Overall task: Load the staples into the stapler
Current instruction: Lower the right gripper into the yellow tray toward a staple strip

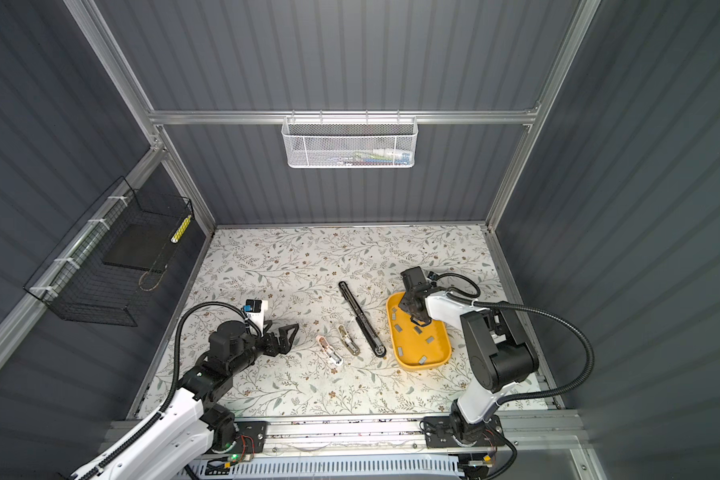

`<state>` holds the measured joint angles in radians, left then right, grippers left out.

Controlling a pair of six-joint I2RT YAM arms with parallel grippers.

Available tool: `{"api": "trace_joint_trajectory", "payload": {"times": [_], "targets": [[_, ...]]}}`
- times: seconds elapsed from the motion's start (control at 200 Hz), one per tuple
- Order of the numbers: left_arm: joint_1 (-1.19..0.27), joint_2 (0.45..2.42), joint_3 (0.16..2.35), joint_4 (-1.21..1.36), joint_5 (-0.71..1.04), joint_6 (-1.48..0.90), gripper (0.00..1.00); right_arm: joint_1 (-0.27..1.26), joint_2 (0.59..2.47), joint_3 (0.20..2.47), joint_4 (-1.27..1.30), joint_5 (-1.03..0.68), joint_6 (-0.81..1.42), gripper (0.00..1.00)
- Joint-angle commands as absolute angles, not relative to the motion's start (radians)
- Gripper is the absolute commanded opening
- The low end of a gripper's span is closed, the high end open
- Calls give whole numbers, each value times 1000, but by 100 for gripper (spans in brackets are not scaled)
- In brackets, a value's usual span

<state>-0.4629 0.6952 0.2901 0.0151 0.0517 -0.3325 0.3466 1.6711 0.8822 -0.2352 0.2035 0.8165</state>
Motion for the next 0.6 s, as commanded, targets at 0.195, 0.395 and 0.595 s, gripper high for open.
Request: {"api": "trace_joint_trajectory", "payload": {"times": [0.195,0.395,0.595], "targets": [[-463,689,294,1,42,-333,100,358,1699,897,-317,261,751,34],[-463,692,295,2,43,-332,100,377,1721,923,-344,274,732,32],[-463,689,294,0,42,-333,100,376,1780,940,-334,235,718,27]]}}
